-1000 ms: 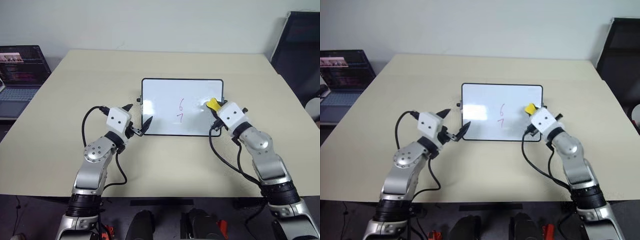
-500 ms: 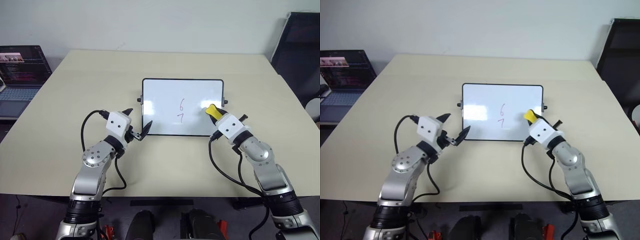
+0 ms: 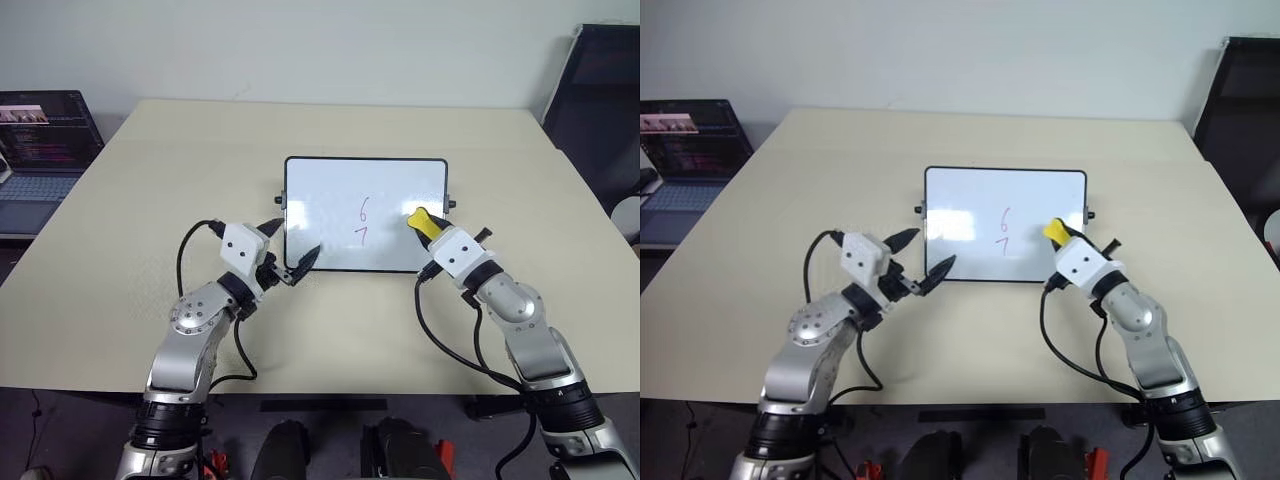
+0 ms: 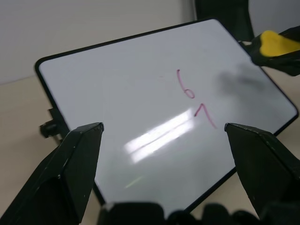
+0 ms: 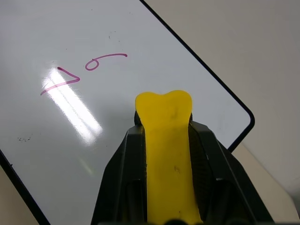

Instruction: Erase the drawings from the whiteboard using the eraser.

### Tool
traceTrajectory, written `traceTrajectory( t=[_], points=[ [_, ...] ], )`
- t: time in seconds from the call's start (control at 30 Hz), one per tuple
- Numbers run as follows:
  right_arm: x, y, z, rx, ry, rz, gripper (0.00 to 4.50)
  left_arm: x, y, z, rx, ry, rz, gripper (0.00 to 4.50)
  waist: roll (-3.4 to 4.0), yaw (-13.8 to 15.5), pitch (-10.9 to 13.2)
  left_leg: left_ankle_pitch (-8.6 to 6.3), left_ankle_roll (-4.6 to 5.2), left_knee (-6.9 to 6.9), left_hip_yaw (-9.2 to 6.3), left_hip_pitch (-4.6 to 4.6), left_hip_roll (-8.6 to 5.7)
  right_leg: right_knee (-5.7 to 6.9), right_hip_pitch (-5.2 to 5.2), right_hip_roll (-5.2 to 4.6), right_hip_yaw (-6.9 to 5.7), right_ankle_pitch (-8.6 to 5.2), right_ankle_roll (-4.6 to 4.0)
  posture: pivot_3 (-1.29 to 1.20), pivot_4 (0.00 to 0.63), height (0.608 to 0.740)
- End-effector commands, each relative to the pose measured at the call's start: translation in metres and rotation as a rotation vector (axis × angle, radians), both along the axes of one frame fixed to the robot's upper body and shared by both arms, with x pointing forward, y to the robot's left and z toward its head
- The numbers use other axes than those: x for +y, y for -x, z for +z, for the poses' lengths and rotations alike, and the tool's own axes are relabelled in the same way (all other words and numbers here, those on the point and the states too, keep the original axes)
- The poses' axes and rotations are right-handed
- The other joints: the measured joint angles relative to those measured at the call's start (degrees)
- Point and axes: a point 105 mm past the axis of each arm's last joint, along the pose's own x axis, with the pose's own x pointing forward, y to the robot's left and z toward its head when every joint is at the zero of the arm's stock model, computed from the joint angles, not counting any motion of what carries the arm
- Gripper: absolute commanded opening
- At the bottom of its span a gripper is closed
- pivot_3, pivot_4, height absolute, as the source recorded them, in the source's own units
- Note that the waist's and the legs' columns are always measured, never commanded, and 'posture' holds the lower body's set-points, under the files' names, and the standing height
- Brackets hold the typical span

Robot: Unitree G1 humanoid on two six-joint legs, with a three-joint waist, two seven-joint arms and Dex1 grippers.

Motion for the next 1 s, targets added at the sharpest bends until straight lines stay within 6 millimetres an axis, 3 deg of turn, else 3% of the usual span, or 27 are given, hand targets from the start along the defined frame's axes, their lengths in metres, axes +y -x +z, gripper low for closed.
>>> traceTrajectory(
  t=[0.03, 0.27, 0.47, 0.67, 0.83, 1.0],
  points=[
    [0.003, 0.002, 0.018, -0.067, -0.006, 0.021, 0.91, -0.005, 0.007, 0.009, -0.029, 0.016, -0.041, 4.50, 0.00, -0.02, 0.00, 0.00, 0.00, 0.00, -0.01, 0.01, 0.00, 0.00, 0.00, 0.00, 0.00, 0.00, 0.00, 0.00, 0.150, 0.740],
    [0.006, 0.002, 0.024, -0.076, -0.007, 0.032, 0.91, -0.004, 0.010, 0.000, 0.002, 0.009, -0.051, 4.50, 0.00, 0.00, 0.00, 0.00, 0.00, 0.01, -0.01, 0.01, -0.01, 0.00, 0.02, 0.00, 0.00, 0.00, 0.00, 0.00, 0.150, 0.740],
    [0.013, -0.008, 0.047, -0.101, -0.069, 0.048, 0.91, -0.006, 0.010, -0.003, 0.009, 0.006, -0.054, 4.50, 0.00, -0.02, 0.00, 0.00, 0.00, 0.02, -0.02, 0.03, 0.00, 0.01, 0.02, 0.01, -0.01, 0.00, 0.00, 0.00, 0.150, 0.740],
    [0.040, -0.027, 0.076, -0.116, -0.169, 0.096, 0.91, -0.008, 0.010, -0.003, 0.001, -0.004, -0.060, 4.50, 0.00, -0.01, 0.00, 0.00, 0.00, 0.02, -0.06, 0.03, 0.00, 0.01, 0.06, 0.00, -0.02, 0.01, -0.01, 0.00, 0.150, 0.740],
    [0.060, -0.046, 0.070, -0.104, -0.109, 0.119, 0.91, -0.010, 0.009, -0.002, -0.007, -0.010, -0.068, 4.50, 0.00, 0.00, 0.00, 0.00, 0.00, 0.02, -0.04, 0.03, 0.00, 0.00, 0.06, 0.00, -0.06, 0.01, -0.02, 0.00, 0.150, 0.740],
    [0.060, -0.059, 0.059, -0.075, -0.039, 0.084, 0.91, -0.005, 0.008, -0.001, -0.015, -0.018, -0.044, 4.50, 0.00, 0.02, 0.00, 0.00, 0.00, 0.01, -0.03, 0.01, -0.01, 0.00, 0.06, -0.02, -0.06, 0.01, -0.02, 0.00, 0.150, 0.740]
  ],
)
